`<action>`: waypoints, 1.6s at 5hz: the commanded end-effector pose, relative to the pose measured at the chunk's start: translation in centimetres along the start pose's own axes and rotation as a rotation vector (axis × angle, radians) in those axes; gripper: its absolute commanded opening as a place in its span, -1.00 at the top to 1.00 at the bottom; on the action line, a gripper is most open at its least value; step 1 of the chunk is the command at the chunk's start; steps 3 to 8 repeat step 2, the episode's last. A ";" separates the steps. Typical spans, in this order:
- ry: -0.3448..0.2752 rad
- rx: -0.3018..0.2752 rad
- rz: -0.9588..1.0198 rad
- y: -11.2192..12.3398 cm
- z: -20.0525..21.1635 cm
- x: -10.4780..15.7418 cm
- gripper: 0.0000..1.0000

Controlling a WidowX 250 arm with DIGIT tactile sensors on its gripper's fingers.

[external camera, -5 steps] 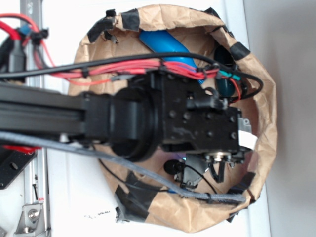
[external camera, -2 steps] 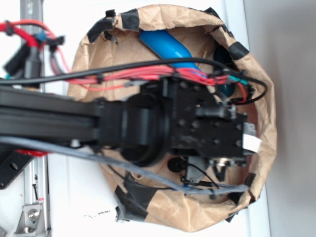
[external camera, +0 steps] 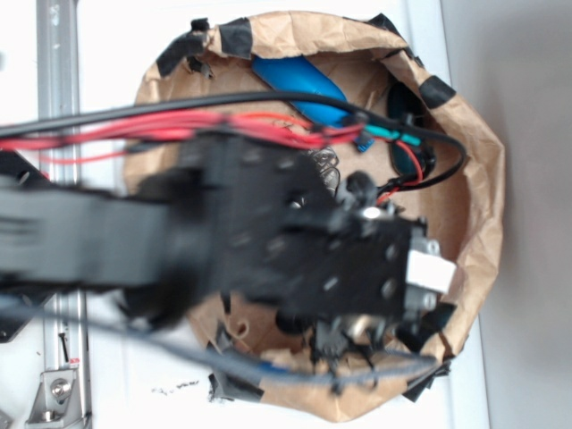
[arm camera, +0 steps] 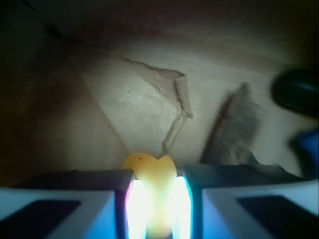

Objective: Grab the yellow duck.

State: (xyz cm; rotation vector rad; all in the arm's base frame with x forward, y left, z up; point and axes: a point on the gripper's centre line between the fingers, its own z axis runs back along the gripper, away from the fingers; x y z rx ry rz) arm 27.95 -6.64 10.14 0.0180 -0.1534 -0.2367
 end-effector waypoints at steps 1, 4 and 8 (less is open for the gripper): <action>-0.020 0.133 0.216 -0.7 3.8 2.5 1.00; -0.006 0.129 0.262 0.0 3.8 2.3 1.00; -0.006 0.129 0.262 0.0 3.8 2.3 1.00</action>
